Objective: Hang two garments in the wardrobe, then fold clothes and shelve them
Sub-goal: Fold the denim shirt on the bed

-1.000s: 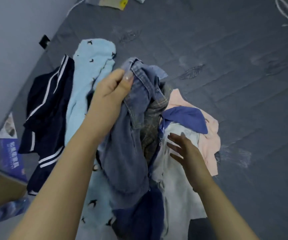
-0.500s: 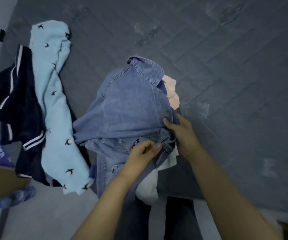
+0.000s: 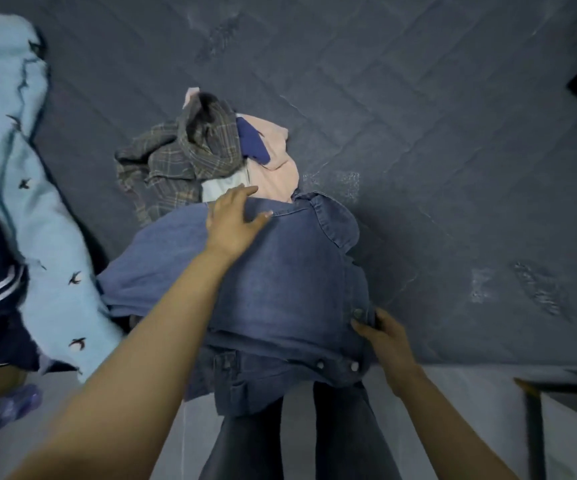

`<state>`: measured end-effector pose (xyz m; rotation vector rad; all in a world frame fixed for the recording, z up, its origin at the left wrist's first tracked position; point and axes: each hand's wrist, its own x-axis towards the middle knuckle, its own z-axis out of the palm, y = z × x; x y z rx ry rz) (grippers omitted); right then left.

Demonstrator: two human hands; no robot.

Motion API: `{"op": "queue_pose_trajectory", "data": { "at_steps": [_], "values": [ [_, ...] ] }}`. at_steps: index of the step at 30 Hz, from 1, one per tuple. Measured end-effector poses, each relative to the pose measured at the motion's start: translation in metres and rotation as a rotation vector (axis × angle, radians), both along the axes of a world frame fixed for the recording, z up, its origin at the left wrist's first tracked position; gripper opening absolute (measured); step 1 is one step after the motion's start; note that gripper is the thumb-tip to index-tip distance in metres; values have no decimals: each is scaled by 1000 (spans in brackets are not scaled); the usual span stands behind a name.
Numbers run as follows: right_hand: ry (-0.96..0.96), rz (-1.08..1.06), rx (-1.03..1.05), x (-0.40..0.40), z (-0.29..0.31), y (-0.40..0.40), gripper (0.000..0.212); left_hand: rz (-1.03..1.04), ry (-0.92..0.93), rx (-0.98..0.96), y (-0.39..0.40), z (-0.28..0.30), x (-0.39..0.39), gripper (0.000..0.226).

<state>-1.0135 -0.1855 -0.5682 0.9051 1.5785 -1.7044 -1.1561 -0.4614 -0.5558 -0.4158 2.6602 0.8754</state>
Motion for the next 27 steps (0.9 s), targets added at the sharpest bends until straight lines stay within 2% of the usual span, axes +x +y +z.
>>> {"op": "queue_pose_trajectory", "data": {
  "at_steps": [2,5,7,9,10,12,14,15,17,19,22,23,25,27],
  "values": [
    [5,92,2,-16,-11,7,26,-196,-161,-131,6,-26,-15,65],
    [13,203,-70,-39,-19,14,55,-304,-363,-224,14,-57,-21,73],
    [-24,137,-154,-52,-25,16,91,-265,-287,-260,18,-71,-18,65],
    [-35,111,-169,-67,-29,16,103,-219,-169,-259,23,-75,-10,47],
    [-28,137,-158,-74,-30,14,98,-203,-136,-238,26,-74,-6,37],
    [22,199,-131,-82,-29,6,67,-121,-104,-103,27,-66,1,21],
    [113,276,-83,-83,-25,-8,41,33,-83,143,20,-48,9,16],
    [173,340,-51,-81,-24,-16,36,86,-48,218,12,-36,14,17],
    [279,474,-33,-72,-18,-30,35,118,23,175,-8,-14,28,19],
    [283,521,-107,-65,-12,-40,33,199,19,58,-29,0,53,21],
    [89,319,-388,-62,1,-49,29,425,-45,-59,-57,10,98,29],
    [60,226,-421,-63,1,-49,28,481,-49,-60,-62,10,111,29],
    [98,87,-339,-72,-3,-43,24,550,-41,-36,-68,9,126,28],
    [151,83,-139,-87,-17,-33,28,558,-33,-35,-70,4,129,30]
  ]
}}
